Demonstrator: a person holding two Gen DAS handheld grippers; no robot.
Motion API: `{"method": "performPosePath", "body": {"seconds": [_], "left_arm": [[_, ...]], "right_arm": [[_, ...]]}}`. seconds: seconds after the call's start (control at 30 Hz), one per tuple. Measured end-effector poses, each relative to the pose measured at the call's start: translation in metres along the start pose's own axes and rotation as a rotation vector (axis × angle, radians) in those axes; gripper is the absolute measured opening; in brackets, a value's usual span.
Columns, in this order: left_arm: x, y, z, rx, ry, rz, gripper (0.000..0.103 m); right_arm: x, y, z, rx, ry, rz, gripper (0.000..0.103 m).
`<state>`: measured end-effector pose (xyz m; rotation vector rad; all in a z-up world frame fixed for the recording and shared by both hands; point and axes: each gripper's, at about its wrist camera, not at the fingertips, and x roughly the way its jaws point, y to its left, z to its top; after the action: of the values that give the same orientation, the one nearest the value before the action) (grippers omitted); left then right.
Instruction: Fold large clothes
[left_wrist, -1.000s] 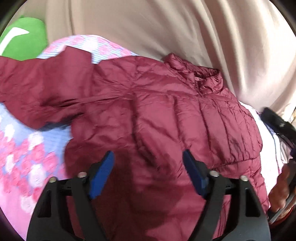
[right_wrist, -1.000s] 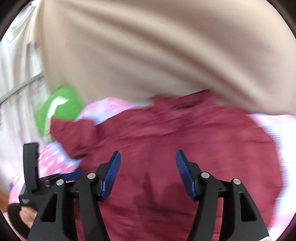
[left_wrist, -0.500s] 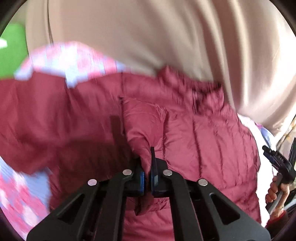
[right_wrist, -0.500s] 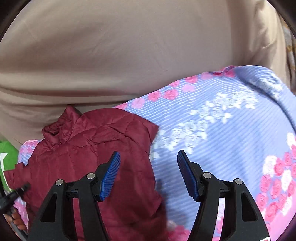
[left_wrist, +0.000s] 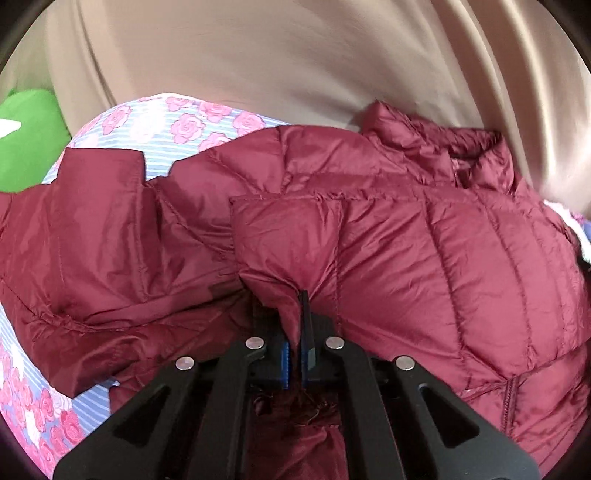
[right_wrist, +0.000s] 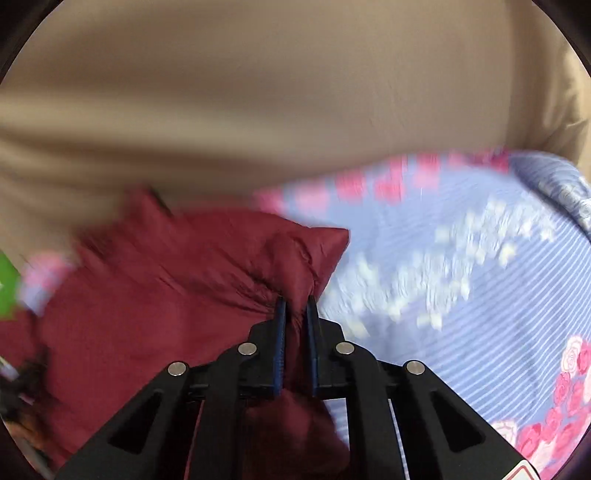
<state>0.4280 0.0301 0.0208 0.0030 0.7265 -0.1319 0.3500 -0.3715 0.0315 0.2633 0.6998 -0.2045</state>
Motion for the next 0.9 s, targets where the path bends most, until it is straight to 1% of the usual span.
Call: {"method": "performPosePath", "body": {"seconds": [0.03,0.1,0.17,0.23,0.3,0.33,0.37,0.4,0.47,0.5,0.57,0.6,0.63,0.67,0.7,0.73,0.8,0.87,0.9], "left_arm": [[0.0,-0.003,-0.001,0.003,0.002,-0.006,0.003],[0.001,-0.012,-0.003,0.027,-0.003,0.029,0.003],[0.001,-0.018,-0.004,0.051,-0.008,0.058,0.003],[0.002,-0.022,-0.004,0.052,-0.009,0.063,0.003],[0.002,-0.024,-0.005,0.048,-0.009,0.064,0.004],[0.002,-0.025,-0.005,0.047,-0.01,0.065,0.005],[0.001,-0.026,-0.005,0.048,-0.011,0.068,0.005],[0.002,-0.03,-0.005,0.05,-0.011,0.072,0.005],[-0.002,-0.028,-0.007,0.054,-0.014,0.072,0.006],[-0.002,-0.03,-0.006,0.055,-0.014,0.075,0.006],[0.0,-0.027,-0.005,0.053,-0.013,0.077,0.006],[0.001,-0.026,-0.004,0.049,-0.01,0.074,0.006],[0.001,-0.026,-0.004,0.044,-0.008,0.07,0.006],[0.001,-0.025,-0.004,0.039,-0.006,0.066,0.006],[0.002,-0.024,-0.003,0.037,-0.006,0.063,0.007],[0.002,-0.023,-0.003,0.035,-0.01,0.057,0.007],[0.001,-0.019,-0.003,0.026,-0.017,0.056,0.01],[0.0,-0.013,-0.003,0.002,-0.012,0.047,0.01],[0.0,-0.011,-0.003,-0.007,-0.011,0.041,0.01]], "right_arm": [[0.01,0.002,-0.005,-0.029,0.026,-0.036,0.009],[0.0,0.007,-0.004,-0.049,0.001,-0.083,0.009],[-0.019,0.009,-0.002,-0.019,-0.049,-0.097,0.012],[-0.052,0.009,-0.004,0.03,-0.138,-0.056,0.012],[-0.067,0.015,-0.009,0.02,-0.166,-0.01,0.013],[-0.069,0.021,-0.013,-0.014,-0.158,0.009,0.013],[-0.065,0.028,-0.019,-0.062,-0.132,0.019,0.013],[-0.055,0.033,-0.023,-0.105,-0.092,0.007,0.013],[-0.023,0.038,-0.037,-0.172,0.014,-0.045,0.009],[-0.021,0.035,-0.04,-0.173,0.003,-0.045,0.008],[-0.034,0.031,-0.04,-0.14,-0.023,-0.05,0.009],[-0.045,0.026,-0.039,-0.109,-0.043,-0.01,0.009],[-0.048,0.025,-0.04,-0.104,-0.055,-0.004,0.009],[-0.045,0.022,-0.04,-0.112,-0.053,-0.032,0.009],[-0.034,0.022,-0.045,-0.139,-0.013,-0.08,0.009],[-0.026,0.017,-0.049,-0.142,0.016,-0.084,0.008],[-0.031,0.006,-0.048,-0.093,0.014,-0.055,0.009],[-0.041,-0.001,-0.045,-0.033,0.011,-0.014,0.01],[-0.046,-0.004,-0.045,-0.022,0.001,0.007,0.01]]}}
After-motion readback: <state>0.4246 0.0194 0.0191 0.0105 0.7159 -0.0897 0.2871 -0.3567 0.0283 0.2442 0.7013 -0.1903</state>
